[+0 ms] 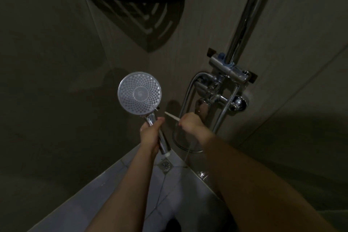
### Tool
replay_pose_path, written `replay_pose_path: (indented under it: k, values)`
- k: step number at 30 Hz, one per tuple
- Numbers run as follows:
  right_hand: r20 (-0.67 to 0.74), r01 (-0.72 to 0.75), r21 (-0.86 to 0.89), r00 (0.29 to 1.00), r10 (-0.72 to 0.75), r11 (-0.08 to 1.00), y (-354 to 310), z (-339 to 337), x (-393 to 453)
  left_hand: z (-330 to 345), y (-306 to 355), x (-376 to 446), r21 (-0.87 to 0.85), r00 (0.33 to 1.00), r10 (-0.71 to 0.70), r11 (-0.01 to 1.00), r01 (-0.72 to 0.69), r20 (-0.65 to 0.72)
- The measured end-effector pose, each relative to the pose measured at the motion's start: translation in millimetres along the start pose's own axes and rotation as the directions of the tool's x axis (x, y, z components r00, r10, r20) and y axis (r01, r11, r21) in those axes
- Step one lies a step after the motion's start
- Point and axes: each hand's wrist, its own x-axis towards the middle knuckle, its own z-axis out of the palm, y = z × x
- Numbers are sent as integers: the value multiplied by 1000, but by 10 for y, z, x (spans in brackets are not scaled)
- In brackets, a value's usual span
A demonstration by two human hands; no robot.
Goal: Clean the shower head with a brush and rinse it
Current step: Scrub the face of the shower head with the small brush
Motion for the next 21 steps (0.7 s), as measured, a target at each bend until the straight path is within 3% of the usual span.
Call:
replay_pose_path:
  k: [3, 9, 14, 19, 21]
  values:
    - [18, 89, -77, 996, -88, 993, 3, -123, -19, -22, -2, -7, -1, 1000, 15, 1000, -15, 4]
    - [11, 132, -99, 991, -132, 986, 74, -177, -80, -39, 3, -7, 28, 999, 38, 999, -38, -8]
    - [-39, 54, 279, 998, -45, 959, 4, -103, 15, -51, 95, -34, 35, 998, 62, 997, -62, 3]
    - [-194, 219, 368, 969, -156, 904, -291, -294, -25, 17, 263, -101, 54, 998, 38, 998, -40, 44]
    - [-184, 259, 542, 965, -188, 799, -430, -398, -99, 70, 387, -147, 64, 996, 54, 996, -59, 68]
